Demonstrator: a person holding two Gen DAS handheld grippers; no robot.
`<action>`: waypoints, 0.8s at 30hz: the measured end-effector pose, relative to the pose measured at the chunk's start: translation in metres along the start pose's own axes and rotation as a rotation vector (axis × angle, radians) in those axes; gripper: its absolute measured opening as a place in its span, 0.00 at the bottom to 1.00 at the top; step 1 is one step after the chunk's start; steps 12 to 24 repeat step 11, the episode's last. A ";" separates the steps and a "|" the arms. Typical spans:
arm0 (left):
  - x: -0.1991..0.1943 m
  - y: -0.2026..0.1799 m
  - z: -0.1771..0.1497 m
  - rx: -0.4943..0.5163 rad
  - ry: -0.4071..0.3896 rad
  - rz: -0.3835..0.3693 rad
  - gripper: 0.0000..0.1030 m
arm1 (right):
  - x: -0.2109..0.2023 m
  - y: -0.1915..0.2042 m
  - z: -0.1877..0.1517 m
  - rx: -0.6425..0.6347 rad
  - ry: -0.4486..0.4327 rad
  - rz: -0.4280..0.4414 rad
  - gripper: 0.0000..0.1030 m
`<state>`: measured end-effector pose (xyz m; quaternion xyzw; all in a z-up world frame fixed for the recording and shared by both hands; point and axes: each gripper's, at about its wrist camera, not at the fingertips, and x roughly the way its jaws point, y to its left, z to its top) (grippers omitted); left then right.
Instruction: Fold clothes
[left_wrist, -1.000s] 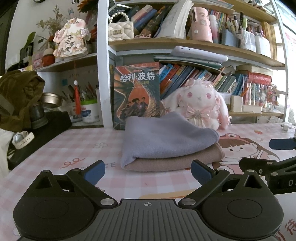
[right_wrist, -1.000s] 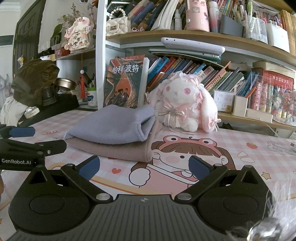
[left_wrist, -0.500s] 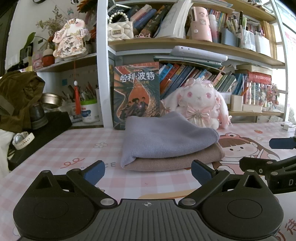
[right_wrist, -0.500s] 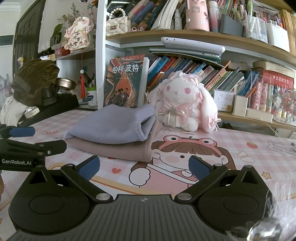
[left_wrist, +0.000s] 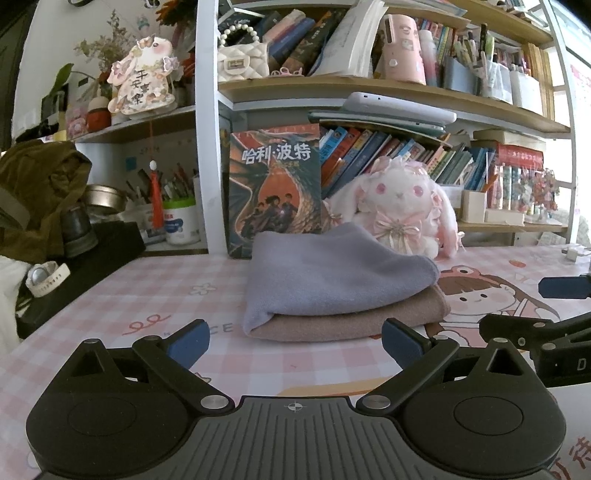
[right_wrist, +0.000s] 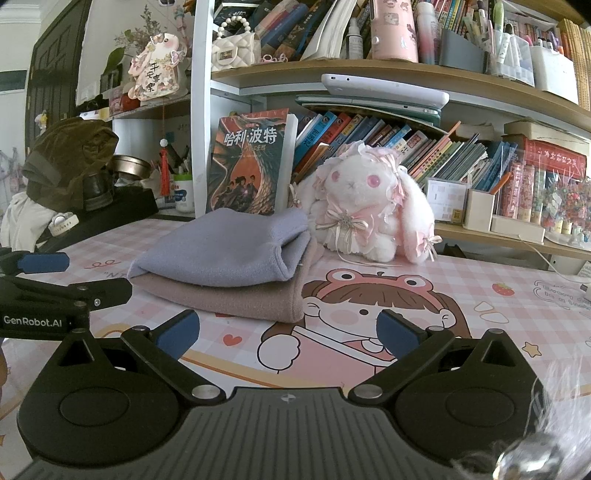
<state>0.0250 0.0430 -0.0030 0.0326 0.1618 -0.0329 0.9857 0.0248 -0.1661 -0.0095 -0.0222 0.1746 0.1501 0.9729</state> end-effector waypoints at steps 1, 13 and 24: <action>0.000 0.000 0.000 0.001 -0.001 0.003 0.99 | 0.000 0.000 0.000 0.000 0.000 0.000 1.00; 0.000 0.000 0.000 0.004 0.000 0.007 1.00 | 0.001 -0.001 0.000 -0.002 0.001 0.001 1.00; 0.000 0.000 0.000 0.004 0.000 0.007 1.00 | 0.001 -0.001 0.000 -0.002 0.001 0.001 1.00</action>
